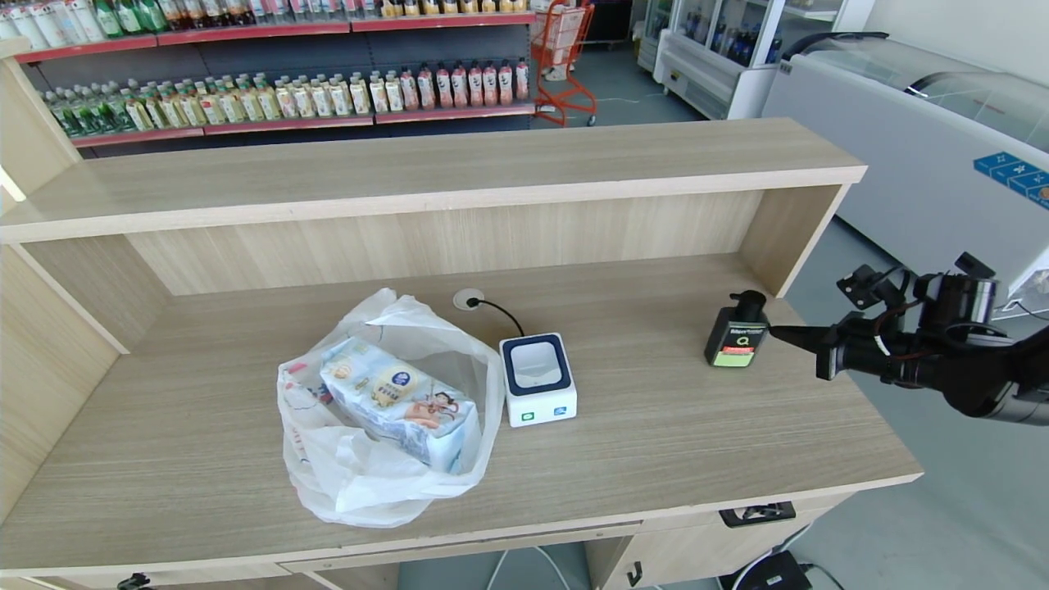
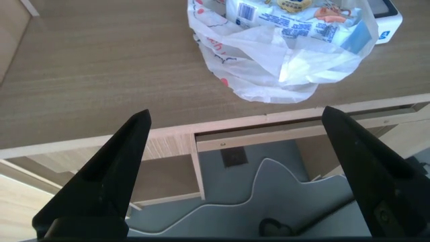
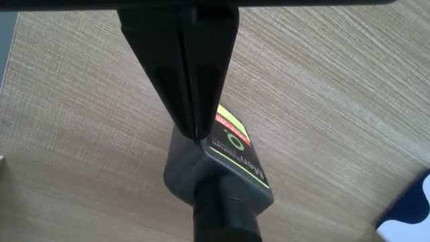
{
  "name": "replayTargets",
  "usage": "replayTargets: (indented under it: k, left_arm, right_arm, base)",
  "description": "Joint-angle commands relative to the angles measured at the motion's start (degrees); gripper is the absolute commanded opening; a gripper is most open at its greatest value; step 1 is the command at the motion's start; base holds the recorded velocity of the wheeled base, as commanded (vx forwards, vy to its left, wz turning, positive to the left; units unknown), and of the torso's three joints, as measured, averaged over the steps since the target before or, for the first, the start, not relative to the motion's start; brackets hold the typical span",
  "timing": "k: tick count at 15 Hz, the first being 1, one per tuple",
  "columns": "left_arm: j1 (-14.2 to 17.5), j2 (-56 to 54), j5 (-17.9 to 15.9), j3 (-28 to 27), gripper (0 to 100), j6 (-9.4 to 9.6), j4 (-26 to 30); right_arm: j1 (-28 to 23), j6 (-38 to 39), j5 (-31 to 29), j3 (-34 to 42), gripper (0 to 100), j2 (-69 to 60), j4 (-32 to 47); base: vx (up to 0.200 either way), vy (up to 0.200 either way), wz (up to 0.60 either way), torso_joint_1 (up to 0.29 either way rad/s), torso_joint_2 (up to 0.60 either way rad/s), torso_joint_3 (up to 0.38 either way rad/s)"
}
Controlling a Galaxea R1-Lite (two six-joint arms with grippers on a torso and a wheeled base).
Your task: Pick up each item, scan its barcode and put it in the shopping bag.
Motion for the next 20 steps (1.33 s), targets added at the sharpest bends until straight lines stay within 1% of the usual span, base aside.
replayTargets:
  k: [1, 3, 6, 7, 8, 15, 18, 19, 20]
  left_arm:
    - [0.01, 0.05, 0.01, 0.00, 100, -0.01, -0.01]
    - [0.01, 0.05, 0.01, 0.00, 100, -0.01, -0.01]
    - [0.01, 0.05, 0.01, 0.00, 100, -0.01, -0.01]
    - [0.01, 0.05, 0.01, 0.00, 100, -0.01, -0.01]
    - [0.01, 0.05, 0.01, 0.00, 100, -0.01, -0.01]
    - [0.01, 0.05, 0.01, 0.00, 100, -0.01, -0.01]
    - [0.01, 0.05, 0.01, 0.00, 100, -0.01, -0.01]
    - [0.01, 0.05, 0.01, 0.00, 100, -0.01, -0.01]
    - [0.01, 0.05, 0.01, 0.00, 100, -0.01, -0.01]
  right_arm:
    - [0.04, -0.12, 0.10, 0.44, 0, -0.69, -0.18]
    - [0.04, -0.38, 0.10, 1.67, 0, -2.28, -0.80]
    - [-0.40, -3.46, 0.10, 4.04, 0, -5.62, -0.80]
    - [-0.84, -3.37, 0.36, 4.31, 0, -6.41, -0.71]
    - [-1.10, -3.37, 1.15, 4.31, 100, -6.58, -0.89]
    - [-2.77, -3.63, 1.94, 3.34, 100, -2.98, -5.54]
    - [-3.03, -3.28, 2.47, 0.79, 100, 0.62, -5.10]
    - [-3.12, -3.28, 3.52, 0.26, 100, 1.41, -5.02]
    - [-3.03, -3.28, 6.69, -0.17, 100, 2.56, -4.93]
  base:
    - [0.000, 0.000, 0.00, 0.000, 0.00, 0.000]
    - [0.000, 0.000, 0.00, 0.000, 0.00, 0.000]
    - [0.000, 0.000, 0.00, 0.000, 0.00, 0.000]
    - [0.000, 0.000, 0.00, 0.000, 0.00, 0.000]
    - [0.000, 0.000, 0.00, 0.000, 0.00, 0.000]
    - [0.000, 0.000, 0.00, 0.000, 0.00, 0.000]
    - [0.000, 0.000, 0.00, 0.000, 0.00, 0.000]
    - [0.000, 0.000, 0.00, 0.000, 0.00, 0.000]
    - [0.000, 0.000, 0.00, 0.000, 0.00, 0.000]
